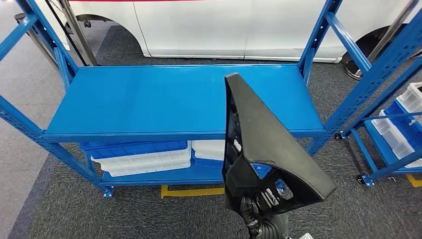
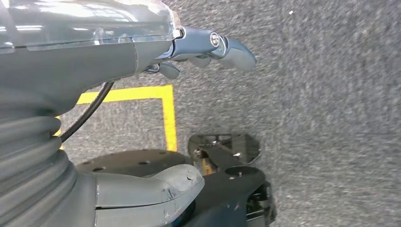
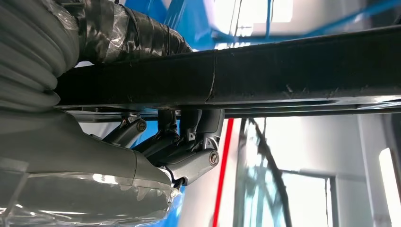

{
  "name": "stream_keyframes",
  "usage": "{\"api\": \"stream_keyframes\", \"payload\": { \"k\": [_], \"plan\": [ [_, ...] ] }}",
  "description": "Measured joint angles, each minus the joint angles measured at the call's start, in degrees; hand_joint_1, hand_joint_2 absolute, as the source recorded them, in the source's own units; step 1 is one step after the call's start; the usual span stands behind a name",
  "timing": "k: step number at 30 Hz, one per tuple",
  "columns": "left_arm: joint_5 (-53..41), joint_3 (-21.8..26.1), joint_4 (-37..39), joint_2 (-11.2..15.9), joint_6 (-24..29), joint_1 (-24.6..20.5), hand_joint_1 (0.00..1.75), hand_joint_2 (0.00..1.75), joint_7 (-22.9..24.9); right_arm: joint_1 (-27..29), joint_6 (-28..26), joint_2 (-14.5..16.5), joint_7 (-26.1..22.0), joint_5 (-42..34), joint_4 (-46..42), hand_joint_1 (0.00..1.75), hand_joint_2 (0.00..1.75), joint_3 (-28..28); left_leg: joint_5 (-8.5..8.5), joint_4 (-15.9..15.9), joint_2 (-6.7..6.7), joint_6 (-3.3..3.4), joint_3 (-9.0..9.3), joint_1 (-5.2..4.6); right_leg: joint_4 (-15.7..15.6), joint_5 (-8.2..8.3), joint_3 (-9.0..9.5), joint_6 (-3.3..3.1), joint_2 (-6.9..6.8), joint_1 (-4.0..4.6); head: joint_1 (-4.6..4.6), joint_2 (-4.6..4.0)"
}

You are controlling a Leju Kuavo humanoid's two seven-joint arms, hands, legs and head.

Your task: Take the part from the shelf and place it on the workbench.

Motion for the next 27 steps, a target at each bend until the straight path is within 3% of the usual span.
{"api": "stream_keyframes", "payload": {
  "k": [1,2,4,6,7,9,11,13,14,15,16,17,18,20,22,24,25,27],
  "plan": [
    [0.3,0.2,0.0,0.0,0.0,0.1,0.00,1.75,-0.1,0.9,-0.7,0.0,-0.1,-0.1,-0.6,1.75,1.75,-0.8,0.35,0.1,0.63,-0.11,-0.58,0.01,1.0,0.74,0.44,0.28,-0.16,-0.25,-0.01,0.00],
    [0.5,0.5,0.0,0.0,0.0,0.1,0.00,1.75,-0.1,1.9,-1.3,0.0,0.0,-0.1,-1.2,1.75,1.75,-1.8,0.63,0.2,1.23,-0.27,-1.05,0.04,-0.2,2.16,2.04,0.50,-0.50,-0.49,-0.01,0.00],
    [1.0,1.0,0.0,0.0,0.0,0.1,0.00,1.75,-0.2,3.6,-2.2,0.0,0.1,0.1,-2.5,1.75,1.75,-4.2,0.89,0.6,2.33,-0.67,-1.63,0.04,-8.1,4.05,8.06,0.80,-2.78,-0.75,-0.01,0.00],
    [1.2,1.3,0.0,0.0,0.0,0.2,0.00,1.75,-0.3,4.6,-2.4,0.1,0.2,0.3,-3.6,1.75,1.75,-6.4,0.95,1.2,3.34,-1.29,-1.80,-0.06,-14.6,3.83,12.33,0.16,-4.72,-0.37,-0.06,0.00],
    [1.2,1.4,0.0,-0.1,0.0,0.2,0.00,1.75,-0.3,5.0,-2.5,0.1,0.3,0.4,-4.1,1.75,1.75,-7.3,0.99,1.5,3.92,-1.65,-1.84,-0.07,-15.8,3.45,12.85,-0.40,-4.83,-0.07,-0.07,0.00],
    [1.4,1.6,0.0,-0.1,0.0,0.0,0.00,1.75,-0.3,6.1,-2.6,0.6,0.5,1.3,-4.9,1.75,1.75,-8.7,0.87,1.9,4.53,-2.42,-1.82,0.09,-16.0,3.67,12.33,-1.56,-3.56,0.02,-0.02,0.00],
    [1.6,2.0,0.0,-0.2,0.1,-0.1,0.00,1.75,-0.3,7.3,-2.6,1.5,0.9,2.6,-5.7,1.75,1.75,-10.4,-1.25,4.2,1.91,-3.06,-2.83,0.38,-16.2,4.21,11.83,-2.64,-2.26,-0.10,-0.01,0.00],
    [1.9,2.4,0.0,-0.2,0.1,0.2,0.00,1.75,-0.4,8.2,-2.2,2.5,1.3,3.8,-6.4,1.75,1.75,-12.8,-5.57,10.9,-1.65,-3.20,-5.55,0.56,-16.2,4.78,11.20,-3.44,-0.95,0.07,-0.03,0.00],
    [2.0,2.6,0.0,-0.2,0.1,0.3,0.00,1.75,-0.4,8.8,-1.6,3.2,1.4,4.3,-6.6,1.75,1.75,-14.7,-7.42,14.8,-2.40,-3.11,-7.13,0.57,-16.2,4.99,10.88,-3.66,-0.21,0.27,-0.03,0.00],
    [2.2,2.7,0.0,-0.2,0.0,0.4,0.00,1.75,-0.4,9.5,-0.5,4.0,1.4,5.0,-6.8,1.75,1.75,-17.1,-8.25,17.7,-2.68,-2.97,-8.19,0.56,-16.1,5.14,10.61,-3.77,0.56,0.48,-0.03,0.00],
    [2.4,3.0,0.0,-0.2,0.0,0.6,0.00,1.75,-0.5,10.2,1.0,5.1,1.4,5.7,-6.9,1.75,1.75,-19.9,-7.90,18.6,-2.81,-2.75,-8.38,0.53,-15.9,5.24,10.39,-3.80,1.38,0.68,-0.03,0.00],
    [2.6,3.2,0.0,-0.2,0.0,0.6,0.00,1.75,-0.6,10.8,3.0,6.3,1.4,6.6,-7.1,1.75,1.75,-23.1,-6.57,17.4,-2.97,-2.44,-7.61,0.49,-15.7,5.30,10.21,-3.79,2.21,0.82,-0.03,0.00],
    [2.7,3.5,0.0,-0.2,0.0,0.7,0.00,1.75,-0.7,11.1,5.3,7.8,1.2,7.8,-7.1,1.75,1.75,-26.8,-4.46,13.9,-3.58,-2.02,-5.76,0.38,-15.5,5.32,10.08,-3.76,3.06,0.91,-0.02,0.00],
    [3.0,3.9,0.0,-0.1,0.0,0.8,0.00,1.75,-0.8,11.3,9.3,11.0,0.6,10.0,-7.5,1.75,1.75,-34.7,-1.64,6.3,-6.55,-1.26,-1.82,0.23,-15.1,5.45,9.78,-3.54,4.58,0.85,-0.01,0.00],
    [3.0,4.3,0.0,0.0,0.1,0.9,0.00,1.75,-0.9,11.4,10.8,13.5,0.2,11.7,-8.0,1.75,1.75,-42.0,-1.08,2.6,-8.50,-1.02,-0.03,0.06,-15.0,5.84,9.29,-2.89,5.98,0.43,-0.04,0.00],
    [3.1,4.7,0.0,0.0,0.1,0.7,0.00,1.75,-0.9,11.7,10.2,15.1,0.2,13.2,-8.6,1.75,1.75,-48.1,-0.73,1.4,-7.37,-0.98,0.25,0.03,-15.1,6.28,8.77,-2.10,7.04,0.15,-0.06,0.00],
    [3.2,4.9,0.0,0.0,0.1,0.6,0.00,1.75,-0.9,11.8,9.7,15.7,0.3,13.8,-8.8,1.75,1.75,-50.9,-0.49,0.7,-6.51,-0.81,0.44,0.08,-14.7,6.05,8.40,-1.86,6.29,0.20,-0.04,0.00],
    [3.3,5.2,0.0,-0.1,0.2,0.7,0.00,1.75,-1.0,11.9,9.2,16.5,0.4,14.6,-9.3,1.75,1.75,-55.8,0.11,-0.5,-4.58,-0.43,0.69,0.34,-11.0,3.67,6.44,-1.50,3.05,0.35,0.01,0.00]
  ]
}}
